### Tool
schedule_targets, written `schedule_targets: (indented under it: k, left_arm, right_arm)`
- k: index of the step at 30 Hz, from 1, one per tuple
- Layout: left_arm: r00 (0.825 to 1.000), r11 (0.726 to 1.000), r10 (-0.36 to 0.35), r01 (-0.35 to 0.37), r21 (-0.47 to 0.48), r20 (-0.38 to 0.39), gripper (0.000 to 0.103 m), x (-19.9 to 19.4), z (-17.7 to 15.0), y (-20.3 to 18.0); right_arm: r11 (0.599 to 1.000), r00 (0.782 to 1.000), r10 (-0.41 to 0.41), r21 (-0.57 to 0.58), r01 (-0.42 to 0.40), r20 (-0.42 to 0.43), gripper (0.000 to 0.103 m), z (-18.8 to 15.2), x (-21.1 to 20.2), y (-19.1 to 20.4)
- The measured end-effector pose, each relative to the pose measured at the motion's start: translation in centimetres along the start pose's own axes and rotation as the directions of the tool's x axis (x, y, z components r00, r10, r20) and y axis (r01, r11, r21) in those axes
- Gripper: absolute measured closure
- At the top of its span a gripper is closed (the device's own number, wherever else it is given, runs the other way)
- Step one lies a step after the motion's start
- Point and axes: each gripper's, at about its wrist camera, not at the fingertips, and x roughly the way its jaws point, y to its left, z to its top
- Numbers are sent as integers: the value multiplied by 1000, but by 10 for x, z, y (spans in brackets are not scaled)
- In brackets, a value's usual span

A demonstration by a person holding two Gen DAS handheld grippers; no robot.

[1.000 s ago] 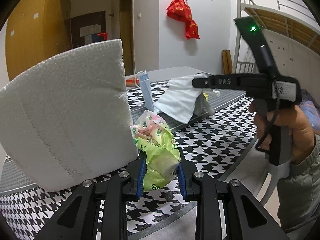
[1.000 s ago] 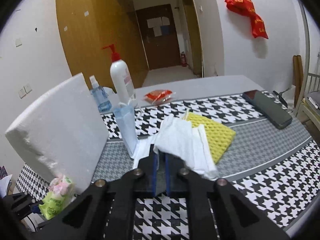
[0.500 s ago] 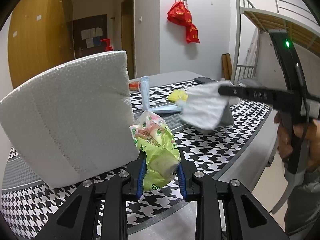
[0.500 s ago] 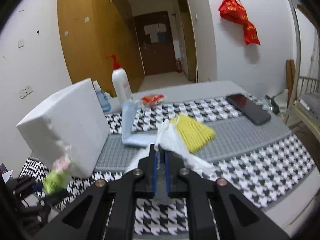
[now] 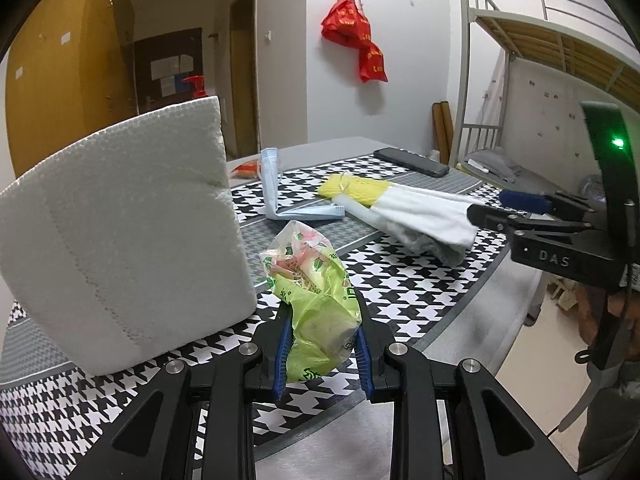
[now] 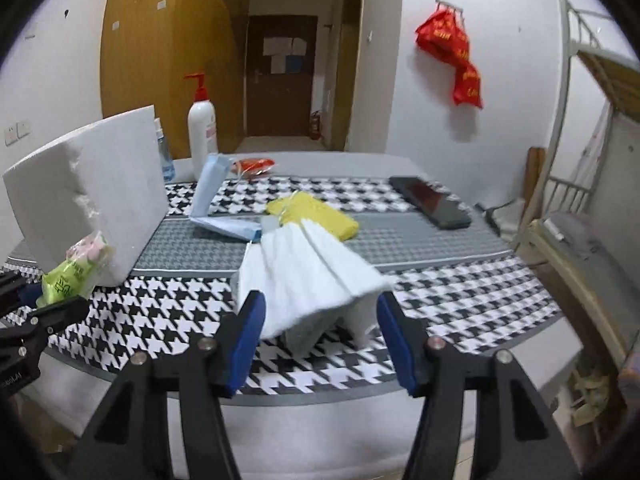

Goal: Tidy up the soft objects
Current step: 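Lift the white cloth with the right tool and shake it loose, then raise the white cloth with the right tool, letting the grey sock drop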

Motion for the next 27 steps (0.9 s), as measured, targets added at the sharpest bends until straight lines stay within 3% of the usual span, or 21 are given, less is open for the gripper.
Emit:
schedule_targets:
  k: [7, 13, 19, 20, 22, 27]
  left_arm:
    - [1000, 1000, -10, 10, -1, -3, 74, 2, -2, 0]
    - [1000, 1000, -8, 8, 0, -4, 74, 2, -2, 2]
    - [1000, 1000, -4, 4, -5, -8, 74, 8, 0, 2]
    - [1000, 1000, -6, 6, -8, -9, 74, 8, -1, 2]
    - [1000, 1000, -4, 4, -6, -12, 74, 9, 0, 2]
    - [1000, 1000, -1, 1, -7, -10, 74, 10, 0, 3]
  right_arm:
    - [994, 997, 80, -71, -81, -9, 41, 1, 5, 15]
    - [998, 996, 38, -38, -41, -76, 41, -1, 37, 2]
    - [999, 997, 23, -33, -26, -79, 44, 5, 49, -13]
    - [999, 996, 23, -35, -26, -85, 54, 7, 53, -14]
    - [999, 993, 22, -33, -26, -116, 59, 9, 63, -17]
    - [997, 986, 77, -2, -78, -149, 89, 8, 76, -23]
